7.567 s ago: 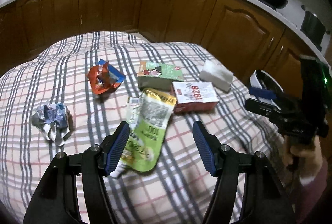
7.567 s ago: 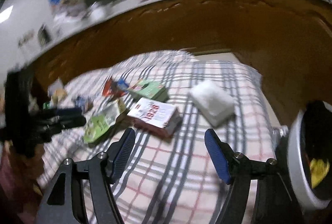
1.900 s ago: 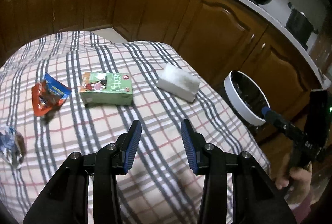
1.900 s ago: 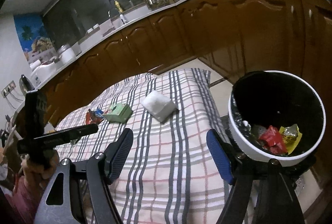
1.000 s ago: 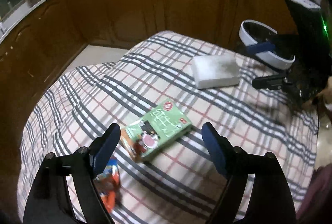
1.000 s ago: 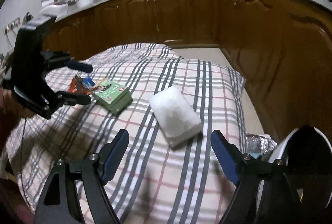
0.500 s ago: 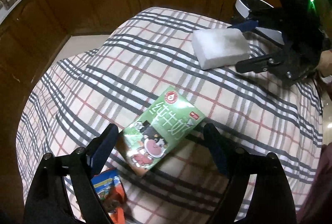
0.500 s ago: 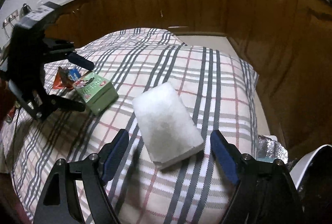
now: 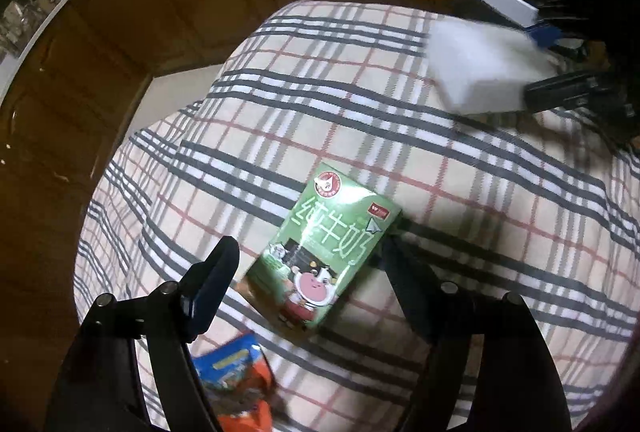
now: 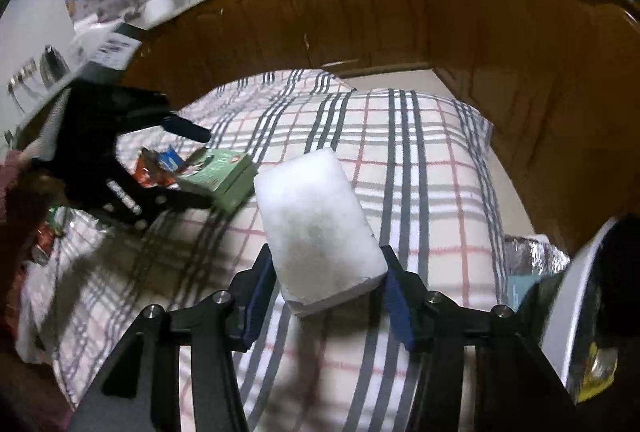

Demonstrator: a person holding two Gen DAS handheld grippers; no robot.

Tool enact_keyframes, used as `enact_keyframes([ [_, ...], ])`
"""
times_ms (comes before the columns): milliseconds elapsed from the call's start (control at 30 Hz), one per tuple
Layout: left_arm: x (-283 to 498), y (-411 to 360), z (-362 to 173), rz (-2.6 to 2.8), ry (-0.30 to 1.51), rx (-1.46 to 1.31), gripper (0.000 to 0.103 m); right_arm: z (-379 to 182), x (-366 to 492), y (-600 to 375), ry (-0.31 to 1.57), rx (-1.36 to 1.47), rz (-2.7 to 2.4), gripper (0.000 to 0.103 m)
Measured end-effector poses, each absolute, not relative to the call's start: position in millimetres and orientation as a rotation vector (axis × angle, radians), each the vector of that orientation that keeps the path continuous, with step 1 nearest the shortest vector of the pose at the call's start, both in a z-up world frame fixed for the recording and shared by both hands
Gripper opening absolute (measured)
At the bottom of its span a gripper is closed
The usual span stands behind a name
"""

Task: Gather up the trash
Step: 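Grasp the green cow milk carton with the left tool while the right tool grasps the white foam block, then carry both items over the bin and open both tools to drop them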

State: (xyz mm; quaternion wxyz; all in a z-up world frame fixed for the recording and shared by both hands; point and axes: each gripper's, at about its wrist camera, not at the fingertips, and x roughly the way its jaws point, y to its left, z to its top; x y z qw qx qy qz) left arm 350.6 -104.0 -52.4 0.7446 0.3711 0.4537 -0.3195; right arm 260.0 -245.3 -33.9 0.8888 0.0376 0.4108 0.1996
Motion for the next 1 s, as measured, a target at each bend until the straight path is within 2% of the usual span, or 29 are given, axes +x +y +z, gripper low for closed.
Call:
enact_keyframes([
  [33, 353, -105, -56, -0.700, 1.009, 0.814, 0.075, -33, 256, -248, 0.850, 0.090, 0.410, 0.052],
  [167, 350, -104, -67, -0.694, 1.014, 0.821, 0.061, -27, 239, -266, 0.835, 0.155, 0.383, 0.052],
  [200, 350, -101, -63, -0.692, 1.011, 0.781, 0.054, -25, 236, -269, 0.830, 0.166, 0.376, 0.052],
  [300, 350, -92, -50, -0.694, 1.043, 0.628, 0.050, -20, 223, -278, 0.805, 0.202, 0.353, 0.052],
  [667, 270, -94, -30, -0.626, 1.015, 0.193, 0.048, -16, 182, -293, 0.738, 0.309, 0.302, 0.051],
  [1000, 206, -124, -17, -0.597, 0.914, -0.020, 0.048, -13, 145, -318, 0.681, 0.358, 0.218, 0.051],
])
